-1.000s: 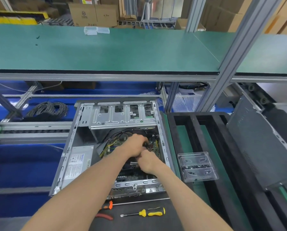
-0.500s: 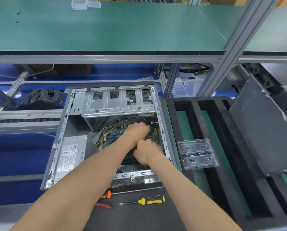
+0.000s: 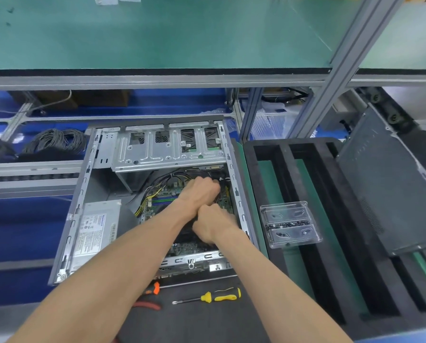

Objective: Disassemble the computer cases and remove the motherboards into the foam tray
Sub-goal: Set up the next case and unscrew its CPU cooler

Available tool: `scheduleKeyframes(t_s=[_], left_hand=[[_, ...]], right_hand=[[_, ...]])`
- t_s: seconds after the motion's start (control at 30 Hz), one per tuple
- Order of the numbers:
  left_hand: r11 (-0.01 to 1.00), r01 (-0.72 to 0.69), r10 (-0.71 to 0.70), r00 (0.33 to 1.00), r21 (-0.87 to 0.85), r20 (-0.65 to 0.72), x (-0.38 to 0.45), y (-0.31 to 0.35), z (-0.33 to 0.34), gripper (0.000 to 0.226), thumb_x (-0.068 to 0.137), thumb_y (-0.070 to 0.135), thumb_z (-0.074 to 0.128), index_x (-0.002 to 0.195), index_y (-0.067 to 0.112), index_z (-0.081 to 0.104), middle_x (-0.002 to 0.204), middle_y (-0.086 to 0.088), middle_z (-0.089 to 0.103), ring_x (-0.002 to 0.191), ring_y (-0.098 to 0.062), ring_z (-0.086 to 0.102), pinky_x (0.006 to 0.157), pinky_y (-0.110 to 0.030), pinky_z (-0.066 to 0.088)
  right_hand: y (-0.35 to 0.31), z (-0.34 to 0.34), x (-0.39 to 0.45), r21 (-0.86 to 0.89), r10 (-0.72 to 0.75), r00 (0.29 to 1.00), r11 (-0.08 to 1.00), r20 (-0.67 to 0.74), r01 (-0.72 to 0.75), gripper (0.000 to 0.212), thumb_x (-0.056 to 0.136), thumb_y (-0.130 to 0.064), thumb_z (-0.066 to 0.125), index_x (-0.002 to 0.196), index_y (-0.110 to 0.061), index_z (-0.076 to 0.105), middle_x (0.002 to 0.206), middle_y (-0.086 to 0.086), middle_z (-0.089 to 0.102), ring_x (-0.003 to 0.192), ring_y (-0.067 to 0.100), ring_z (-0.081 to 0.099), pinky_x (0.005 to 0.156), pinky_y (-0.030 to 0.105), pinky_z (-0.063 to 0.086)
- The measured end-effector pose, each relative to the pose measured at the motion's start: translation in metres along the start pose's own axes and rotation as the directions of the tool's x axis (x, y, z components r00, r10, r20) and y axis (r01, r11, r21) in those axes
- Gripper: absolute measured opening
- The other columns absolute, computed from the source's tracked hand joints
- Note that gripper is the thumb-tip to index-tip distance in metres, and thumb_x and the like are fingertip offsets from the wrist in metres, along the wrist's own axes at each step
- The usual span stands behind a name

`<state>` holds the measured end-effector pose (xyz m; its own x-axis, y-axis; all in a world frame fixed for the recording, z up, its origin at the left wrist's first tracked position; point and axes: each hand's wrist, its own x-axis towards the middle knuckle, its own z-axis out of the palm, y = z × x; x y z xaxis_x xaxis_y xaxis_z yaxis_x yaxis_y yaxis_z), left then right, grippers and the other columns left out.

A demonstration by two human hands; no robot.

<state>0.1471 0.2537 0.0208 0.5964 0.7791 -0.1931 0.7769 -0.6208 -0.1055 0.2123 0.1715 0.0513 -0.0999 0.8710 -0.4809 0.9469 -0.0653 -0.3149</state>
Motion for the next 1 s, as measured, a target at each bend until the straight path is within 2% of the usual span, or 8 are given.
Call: scheduleKeyframes(t_s=[0.1,0.2,0.33,0.47,0.6,0.77,0.9,1.0], left_hand=[[0.996,0.058,-0.059,0.998,-0.066,-0.012,-0.004,-0.004,-0.002,0.023,0.086,0.003,0.058,0.109,0.000,0.055,0.097,-0.020,0.065,0.091,-0.043,0.065,0.062,-0.042,0.039],[0.977,0.091,-0.095,0.995,-0.191,-0.012,-0.005,-0.010,-0.004,0.015,0.089,0.011,0.062,0.101,0.007,0.054,0.080,-0.012,0.056,0.085,-0.040,0.066,0.060,-0.040,0.041],[0.908,0.109,-0.129,0.991,-0.404,-0.023,-0.012,-0.023,-0.010,0.020,0.090,0.034,0.070,0.105,0.020,0.067,0.090,-0.004,0.068,0.088,-0.026,0.065,0.072,-0.036,0.053],[0.799,0.108,-0.137,0.991,-0.591,-0.004,-0.030,-0.034,-0.020,0.010,0.093,0.026,0.068,0.096,0.019,0.075,0.077,0.009,0.069,0.063,-0.006,0.063,0.059,-0.022,0.049],[0.662,0.175,-0.223,0.974,-0.729,0.032,-0.053,-0.044,-0.031,0.012,0.098,0.019,0.061,0.095,0.016,0.072,0.071,0.005,0.072,0.042,-0.005,0.060,0.044,-0.011,0.041],[0.594,0.208,-0.267,0.962,-0.777,0.053,-0.078,-0.053,-0.042,0.011,0.098,0.019,0.061,0.104,0.017,0.069,0.071,0.005,0.074,0.046,-0.008,0.062,0.045,-0.014,0.044],[0.614,0.272,-0.303,0.948,-0.741,0.097,-0.091,-0.050,-0.048,0.021,0.096,0.017,0.063,0.117,0.016,0.063,0.080,0.001,0.074,0.049,-0.006,0.064,0.050,-0.017,0.050],[0.670,0.396,-0.390,0.907,-0.628,0.156,-0.097,-0.050,-0.048,0.037,0.091,0.009,0.062,0.128,0.010,0.059,0.114,-0.009,0.069,0.084,-0.019,0.072,0.076,-0.028,0.057]], right_hand=[[0.000,0.000,0.000,-0.019,-0.010,1.000,1.000,-0.023,0.009,0.008,0.088,-0.018,0.052,0.086,-0.011,0.052,0.090,0.009,0.052,0.079,0.031,0.051,0.067,0.038,0.038],[0.001,0.001,0.000,-0.017,-0.013,0.999,1.000,-0.042,0.012,0.007,0.088,-0.020,0.052,0.088,-0.013,0.050,0.096,0.011,0.059,0.079,0.030,0.050,0.067,0.039,0.037],[0.002,0.000,-0.001,-0.009,-0.014,0.998,1.000,-0.069,0.014,0.009,0.088,-0.021,0.051,0.094,-0.015,0.051,0.106,0.013,0.064,0.086,0.032,0.055,0.069,0.039,0.035],[0.002,0.000,-0.003,-0.013,-0.015,0.997,1.000,-0.074,0.014,0.010,0.090,-0.023,0.051,0.092,-0.013,0.049,0.105,0.012,0.064,0.082,0.032,0.053,0.067,0.037,0.035],[0.002,-0.003,-0.008,-0.012,-0.055,0.989,0.998,-0.141,0.053,0.020,0.096,-0.033,0.047,0.092,-0.014,0.046,0.102,0.012,0.062,0.090,0.035,0.061,0.069,0.038,0.040],[-0.001,-0.006,-0.016,-0.033,-0.103,0.973,0.995,-0.208,0.098,0.023,0.098,-0.036,0.045,0.088,-0.015,0.048,0.090,0.008,0.057,0.077,0.031,0.052,0.067,0.036,0.042],[-0.003,-0.007,-0.022,-0.027,-0.092,0.967,0.996,-0.237,0.088,0.019,0.096,-0.032,0.048,0.089,-0.015,0.048,0.096,0.010,0.061,0.075,0.030,0.050,0.066,0.036,0.041],[-0.003,-0.007,-0.026,-0.002,-0.070,0.961,0.997,-0.267,0.072,0.025,0.096,-0.038,0.048,0.086,-0.014,0.049,0.086,0.006,0.054,0.074,0.029,0.050,0.066,0.035,0.040]])
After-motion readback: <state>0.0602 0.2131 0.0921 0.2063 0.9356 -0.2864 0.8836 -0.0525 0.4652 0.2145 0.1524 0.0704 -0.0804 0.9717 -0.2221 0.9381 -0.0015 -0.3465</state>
